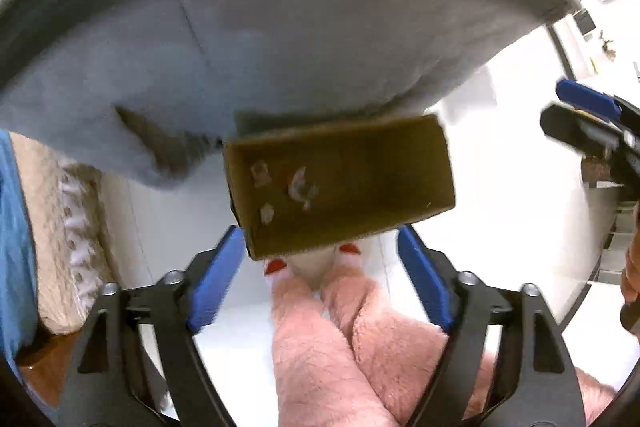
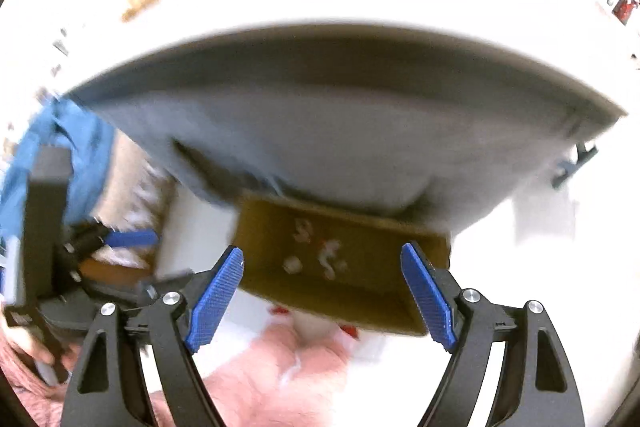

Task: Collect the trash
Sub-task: 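Lower both tools over the cardboard box and release the game and wrapper, then grasp the yellow snack bag with the left tool while the right tool grasps a small card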

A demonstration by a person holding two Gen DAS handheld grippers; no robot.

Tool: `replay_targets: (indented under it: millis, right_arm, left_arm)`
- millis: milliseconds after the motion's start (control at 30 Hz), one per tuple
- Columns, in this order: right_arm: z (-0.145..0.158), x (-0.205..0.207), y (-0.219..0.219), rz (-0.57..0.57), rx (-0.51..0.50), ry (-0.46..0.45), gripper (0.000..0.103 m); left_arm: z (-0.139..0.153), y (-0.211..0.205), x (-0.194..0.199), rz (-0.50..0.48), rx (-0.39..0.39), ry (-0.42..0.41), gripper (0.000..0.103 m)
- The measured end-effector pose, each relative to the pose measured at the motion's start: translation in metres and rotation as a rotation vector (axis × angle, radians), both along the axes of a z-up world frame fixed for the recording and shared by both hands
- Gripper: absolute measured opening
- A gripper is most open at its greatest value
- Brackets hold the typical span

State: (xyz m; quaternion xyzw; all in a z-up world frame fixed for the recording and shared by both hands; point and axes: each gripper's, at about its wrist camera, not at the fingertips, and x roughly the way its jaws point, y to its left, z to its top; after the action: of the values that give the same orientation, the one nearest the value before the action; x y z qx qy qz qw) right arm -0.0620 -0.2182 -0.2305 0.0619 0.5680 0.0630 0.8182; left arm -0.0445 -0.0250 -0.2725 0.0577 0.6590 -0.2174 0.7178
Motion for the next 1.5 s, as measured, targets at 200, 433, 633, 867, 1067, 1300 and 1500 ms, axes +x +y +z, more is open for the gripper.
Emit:
replay_targets:
  millis: [200, 433, 633, 867, 1067, 1300, 1500]
  right_arm:
    - [0.062, 0.044, 0.002, 0.025, -0.125, -0.184, 0.080]
    - [0.060, 0.131, -0.008, -0.008, -0.200, -0.209, 0.066]
    - [0.044, 0.174, -0.009, 0.045, -0.137, -0.108, 0.038]
    - [0.060, 0.152, -0.010, 0.033, -0.043, -0.142, 0.006]
    - [0.095, 0.116, -0.019, -0.020, 0.091, -0.185, 0.001]
    - [0.117, 0.059, -0.037, -0.103, 0.186, -0.223, 0.001]
    - [0.117, 0.022, -0.042, -0.136, 0.229, -0.216, 0.001]
  left_arm:
    - [0.071, 0.002, 0.008, 0.016, -0.035, -0.150, 0.081]
    - [0.094, 0.024, 0.007, 0.077, -0.034, -0.210, 0.081]
    - [0.086, 0.048, 0.003, 0.116, 0.001, -0.180, 0.081]
    - [0.088, 0.072, 0.023, 0.190, 0.011, -0.176, 0.081]
    - [0.092, 0.060, 0.059, 0.195, 0.016, -0.218, 0.081]
    - [0.087, 0.029, 0.141, 0.248, 0.078, -0.274, 0.081]
    - [0.085, 0.031, 0.193, 0.383, 0.075, -0.270, 0.081]
